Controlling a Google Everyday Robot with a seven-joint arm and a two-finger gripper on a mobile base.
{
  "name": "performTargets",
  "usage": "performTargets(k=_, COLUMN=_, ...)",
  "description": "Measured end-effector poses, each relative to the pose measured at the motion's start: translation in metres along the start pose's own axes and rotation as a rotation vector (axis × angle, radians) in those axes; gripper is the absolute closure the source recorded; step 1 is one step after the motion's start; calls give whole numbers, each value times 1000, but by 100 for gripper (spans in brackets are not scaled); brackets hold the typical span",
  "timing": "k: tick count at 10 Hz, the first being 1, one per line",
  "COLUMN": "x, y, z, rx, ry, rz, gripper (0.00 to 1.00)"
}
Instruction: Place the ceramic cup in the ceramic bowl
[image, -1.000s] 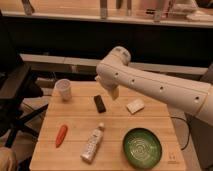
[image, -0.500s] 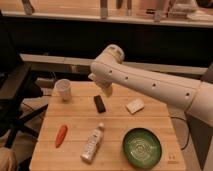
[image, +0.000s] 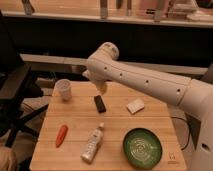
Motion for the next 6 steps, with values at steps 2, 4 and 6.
performTargets(k=2, x=1, y=-8, z=5, rx=12, ry=-16, rz=-13, gripper=20)
performTargets(k=4, x=-5, y=-20, z=10, rx=19, ry=-30, rz=-25, gripper=20)
performTargets(k=6, x=-4, y=-24, z=14, rx=24, ry=-42, rz=-33, gripper=20)
